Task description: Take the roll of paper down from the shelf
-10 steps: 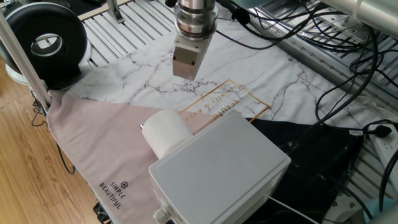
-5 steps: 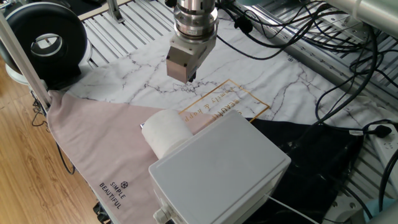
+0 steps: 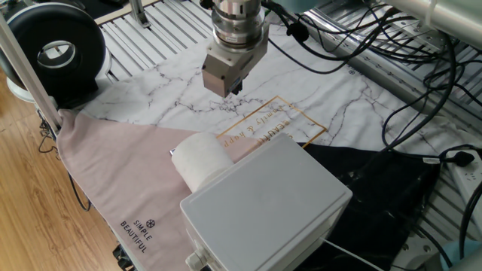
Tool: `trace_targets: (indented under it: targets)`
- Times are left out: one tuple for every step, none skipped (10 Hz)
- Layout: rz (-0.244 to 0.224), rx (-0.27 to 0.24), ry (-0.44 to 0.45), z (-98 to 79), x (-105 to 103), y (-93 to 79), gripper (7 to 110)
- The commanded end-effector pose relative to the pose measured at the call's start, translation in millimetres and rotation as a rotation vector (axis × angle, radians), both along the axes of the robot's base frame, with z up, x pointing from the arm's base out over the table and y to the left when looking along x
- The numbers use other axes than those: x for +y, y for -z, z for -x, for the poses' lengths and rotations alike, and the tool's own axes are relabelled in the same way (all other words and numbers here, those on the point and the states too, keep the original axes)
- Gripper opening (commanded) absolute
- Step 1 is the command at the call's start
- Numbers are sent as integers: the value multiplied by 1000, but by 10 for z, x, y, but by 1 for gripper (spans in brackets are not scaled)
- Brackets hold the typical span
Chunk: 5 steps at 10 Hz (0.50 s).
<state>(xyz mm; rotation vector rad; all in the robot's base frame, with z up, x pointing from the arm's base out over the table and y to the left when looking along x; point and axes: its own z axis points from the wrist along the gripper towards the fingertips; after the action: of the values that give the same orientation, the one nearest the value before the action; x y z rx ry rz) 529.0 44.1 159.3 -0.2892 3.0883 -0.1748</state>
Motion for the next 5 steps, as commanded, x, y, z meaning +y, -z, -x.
trace_targets:
  targets:
    - [-21, -8, 14, -17, 47, -6, 7]
    - [-10, -2, 24, 2, 16, -8, 7]
    - [46, -23, 14, -52, -120, -28, 7]
    - [84, -53, 1, -132, -213, -52, 7]
    - [72, -69, 1, -162, -186, -38, 7]
